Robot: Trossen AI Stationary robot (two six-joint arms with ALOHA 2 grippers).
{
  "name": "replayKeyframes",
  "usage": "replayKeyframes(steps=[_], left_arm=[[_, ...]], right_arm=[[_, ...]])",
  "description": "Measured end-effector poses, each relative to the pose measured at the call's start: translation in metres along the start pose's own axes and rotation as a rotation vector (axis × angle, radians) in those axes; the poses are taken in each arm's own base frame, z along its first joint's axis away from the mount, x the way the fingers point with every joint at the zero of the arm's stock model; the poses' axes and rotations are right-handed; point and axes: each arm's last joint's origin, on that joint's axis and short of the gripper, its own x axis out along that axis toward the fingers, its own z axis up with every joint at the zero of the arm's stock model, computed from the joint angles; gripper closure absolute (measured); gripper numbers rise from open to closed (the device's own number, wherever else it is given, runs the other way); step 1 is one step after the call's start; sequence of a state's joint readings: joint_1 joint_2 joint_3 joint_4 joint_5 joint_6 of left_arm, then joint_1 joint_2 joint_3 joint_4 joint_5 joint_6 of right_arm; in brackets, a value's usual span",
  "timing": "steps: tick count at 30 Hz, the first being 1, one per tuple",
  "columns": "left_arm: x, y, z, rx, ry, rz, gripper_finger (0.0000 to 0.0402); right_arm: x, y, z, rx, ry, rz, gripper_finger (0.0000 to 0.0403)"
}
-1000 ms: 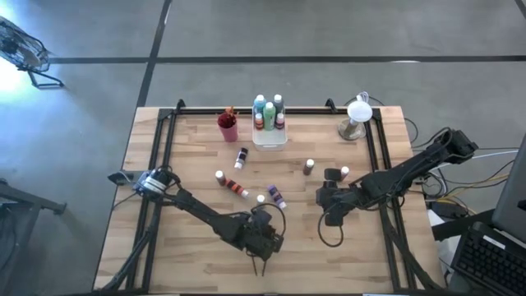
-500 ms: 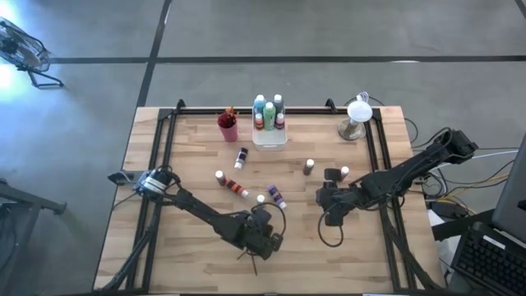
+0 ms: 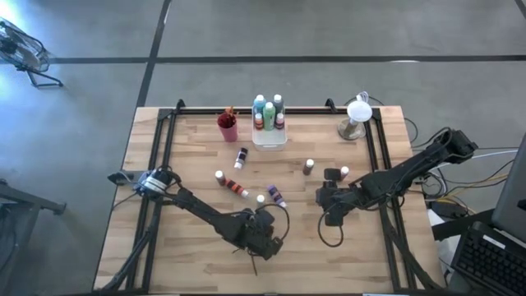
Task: Pick & Place Paint Supplies
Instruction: Put the gold paint brush into the pink cup
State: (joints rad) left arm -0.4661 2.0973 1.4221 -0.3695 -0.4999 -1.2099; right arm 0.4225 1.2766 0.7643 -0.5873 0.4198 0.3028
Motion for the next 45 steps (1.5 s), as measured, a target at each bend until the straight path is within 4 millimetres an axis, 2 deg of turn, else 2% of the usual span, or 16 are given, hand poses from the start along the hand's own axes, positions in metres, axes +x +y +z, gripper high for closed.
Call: replayKeyframes(steps=[4,9,15,18,25,29,31,34,40,45], left_arm=[[-0.016,-0.011,0.010,0.016,-0.032,-0.057,0.0401],[-0.027,-0.015,0.011,0.055,-0.049,-0.079,0.0401],[-0.059,-0.020,0.023,0.125,-0.111,-0.118,0.0401],[-0.086,-0.017,0.036,0.189,-0.201,-0.084,0.0401],[-0.172,-0.006,0.069,0.364,-0.556,0.034,0.0401],[-0.201,0.010,0.087,0.437,-0.689,0.158,0.0401],[-0.206,0.022,0.095,0.454,-0.726,0.220,0.0401],[-0.203,0.041,0.107,0.450,-0.743,0.244,0.0401],[-0.170,0.078,0.132,0.539,-0.823,-0.033,0.0401],[-0.161,0.129,0.150,0.510,-0.966,0.041,0.0401]], right_arm=[[0.000,0.000,0.000,0.000,0.000,0.000,0.0232],[0.000,0.000,0.000,-0.002,0.005,-0.002,0.0230],[0.000,0.000,0.000,0.002,0.005,-0.001,0.0249],[0.000,0.000,0.000,0.002,0.005,-0.002,0.0259],[0.000,0.000,0.001,0.005,-0.009,0.002,0.0275],[0.001,0.001,0.004,-0.001,-0.051,0.010,0.0277],[0.002,0.001,0.006,-0.005,-0.076,0.005,0.0276],[0.005,0.000,0.007,-0.011,-0.117,-0.010,0.0269],[0.015,-0.008,0.005,0.014,-0.145,-0.031,0.0252],[0.022,-0.012,0.001,0.033,-0.147,-0.048,0.0241]])
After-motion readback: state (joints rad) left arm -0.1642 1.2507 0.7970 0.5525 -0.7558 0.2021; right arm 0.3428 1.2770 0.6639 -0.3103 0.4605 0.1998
